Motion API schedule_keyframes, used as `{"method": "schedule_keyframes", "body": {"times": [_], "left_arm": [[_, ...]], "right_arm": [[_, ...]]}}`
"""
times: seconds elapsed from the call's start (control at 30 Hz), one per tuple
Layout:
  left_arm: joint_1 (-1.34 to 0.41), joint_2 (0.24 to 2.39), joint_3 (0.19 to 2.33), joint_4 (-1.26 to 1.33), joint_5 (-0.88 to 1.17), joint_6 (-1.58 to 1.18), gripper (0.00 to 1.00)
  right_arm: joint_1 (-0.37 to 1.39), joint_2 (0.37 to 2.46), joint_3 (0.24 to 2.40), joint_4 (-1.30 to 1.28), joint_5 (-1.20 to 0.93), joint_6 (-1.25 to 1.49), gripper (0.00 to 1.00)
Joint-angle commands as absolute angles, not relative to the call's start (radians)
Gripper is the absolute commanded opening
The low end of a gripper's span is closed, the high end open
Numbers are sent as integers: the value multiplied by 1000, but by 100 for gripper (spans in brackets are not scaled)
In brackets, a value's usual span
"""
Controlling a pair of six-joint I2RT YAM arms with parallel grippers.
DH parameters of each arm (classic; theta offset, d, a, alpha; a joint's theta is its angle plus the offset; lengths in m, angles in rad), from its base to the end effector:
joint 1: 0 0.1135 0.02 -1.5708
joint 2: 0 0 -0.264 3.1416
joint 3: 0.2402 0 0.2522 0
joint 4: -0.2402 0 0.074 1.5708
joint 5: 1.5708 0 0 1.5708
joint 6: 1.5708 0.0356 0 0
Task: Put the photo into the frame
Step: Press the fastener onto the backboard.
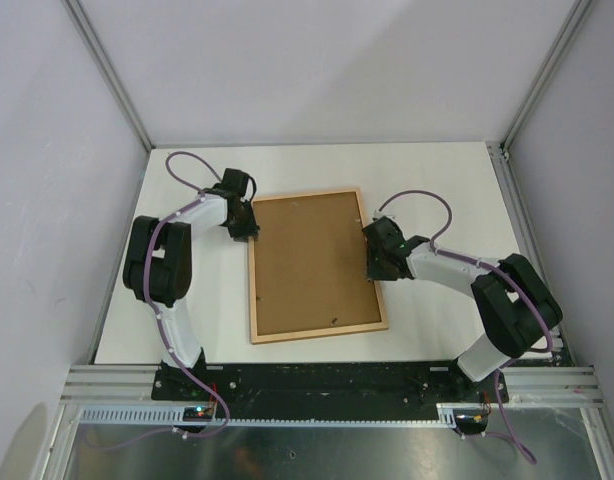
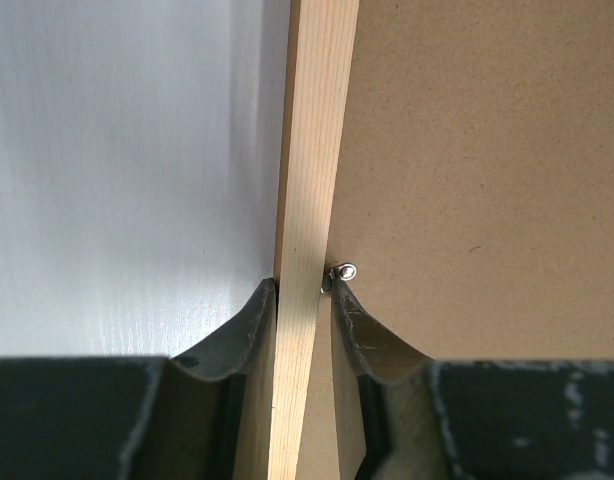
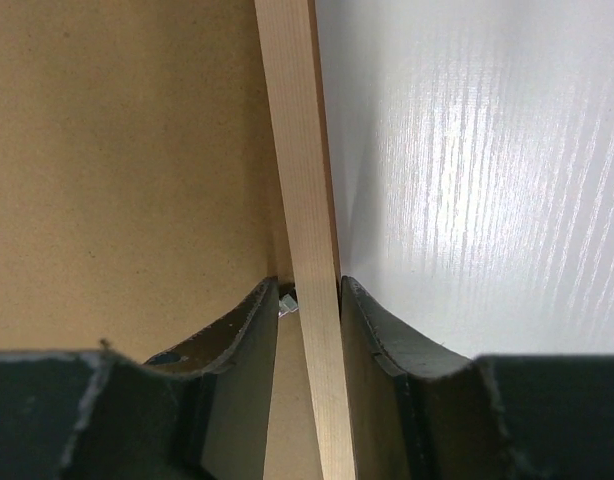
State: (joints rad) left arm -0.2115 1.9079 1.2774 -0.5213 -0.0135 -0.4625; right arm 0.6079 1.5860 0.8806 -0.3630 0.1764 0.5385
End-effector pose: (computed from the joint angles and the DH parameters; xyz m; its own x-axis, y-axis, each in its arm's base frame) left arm 0.3767 -0.0804 0.1666 -0.8906 -0.2651 -0.3696 -0.2154 0.9615 -0.1705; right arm 0.2514 0.1673 0.1688 -0.8704 0.0095 -0.4923 -0.0542 0.9919 0.1149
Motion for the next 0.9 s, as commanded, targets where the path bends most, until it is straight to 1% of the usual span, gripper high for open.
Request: {"method": "schedule_keyframes", "body": {"times": [0.0,0.13,0.2,0.37,0.5,0.6,0.7,0.8,0.83,0.87], "left_arm": [[-198,1924,1252,-524,-62,-465,0],[-198,1922,1252,-524,-60,-466,0],[-198,1922,1252,-523,-62,-466,0],[-198,1922,1251,-522,-66,-465,0],[-199,1921,1251,-523,-68,-463,0],[-198,1919,1249,-522,-65,-462,0],[-198,1911,1250,-521,-53,-454,0],[-198,1902,1250,-519,-24,-440,1],[-198,1897,1250,-519,-16,-437,3],[-199,1890,1250,-518,4,-432,8]], "right_arm": [[631,1607,880,-360,185,512,36],[640,1616,880,-364,194,507,41],[643,1621,880,-365,198,506,40],[643,1625,876,-365,205,507,29],[637,1624,874,-367,208,504,13],[626,1621,874,-367,206,495,4],[612,1616,874,-361,199,481,1],[606,1609,874,-350,189,460,0],[600,1606,875,-345,185,445,0],[591,1604,876,-337,181,434,0]]}}
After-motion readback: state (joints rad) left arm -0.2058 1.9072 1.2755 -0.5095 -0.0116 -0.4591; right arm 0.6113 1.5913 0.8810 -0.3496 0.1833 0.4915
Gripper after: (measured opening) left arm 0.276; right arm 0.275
